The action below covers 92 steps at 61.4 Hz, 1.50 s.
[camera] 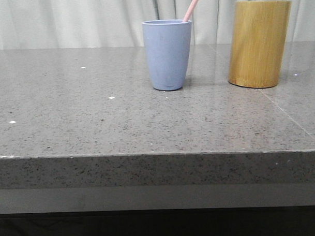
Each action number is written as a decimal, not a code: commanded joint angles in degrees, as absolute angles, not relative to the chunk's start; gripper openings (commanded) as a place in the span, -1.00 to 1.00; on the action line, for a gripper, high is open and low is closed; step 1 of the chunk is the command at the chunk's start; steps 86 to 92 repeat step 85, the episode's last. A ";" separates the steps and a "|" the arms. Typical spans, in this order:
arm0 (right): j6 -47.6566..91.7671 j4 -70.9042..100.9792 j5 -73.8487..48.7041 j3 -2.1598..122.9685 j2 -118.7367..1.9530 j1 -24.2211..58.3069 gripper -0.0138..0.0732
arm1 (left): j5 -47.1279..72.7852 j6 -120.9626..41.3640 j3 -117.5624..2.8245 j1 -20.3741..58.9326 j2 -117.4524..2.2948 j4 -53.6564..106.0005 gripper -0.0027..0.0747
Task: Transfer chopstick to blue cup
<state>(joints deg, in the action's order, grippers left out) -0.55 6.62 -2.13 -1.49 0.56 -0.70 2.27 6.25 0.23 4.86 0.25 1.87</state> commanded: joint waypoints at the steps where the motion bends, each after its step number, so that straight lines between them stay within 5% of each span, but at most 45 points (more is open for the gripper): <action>1: 0.46 6.96 2.32 -1.30 1.82 -1.09 -0.84 | -2.07 6.54 0.90 4.69 1.57 1.87 -0.98; 92: -0.81 6.95 2.32 -1.30 1.82 -1.09 -0.84 | -2.07 6.54 0.90 4.69 1.57 1.87 -0.98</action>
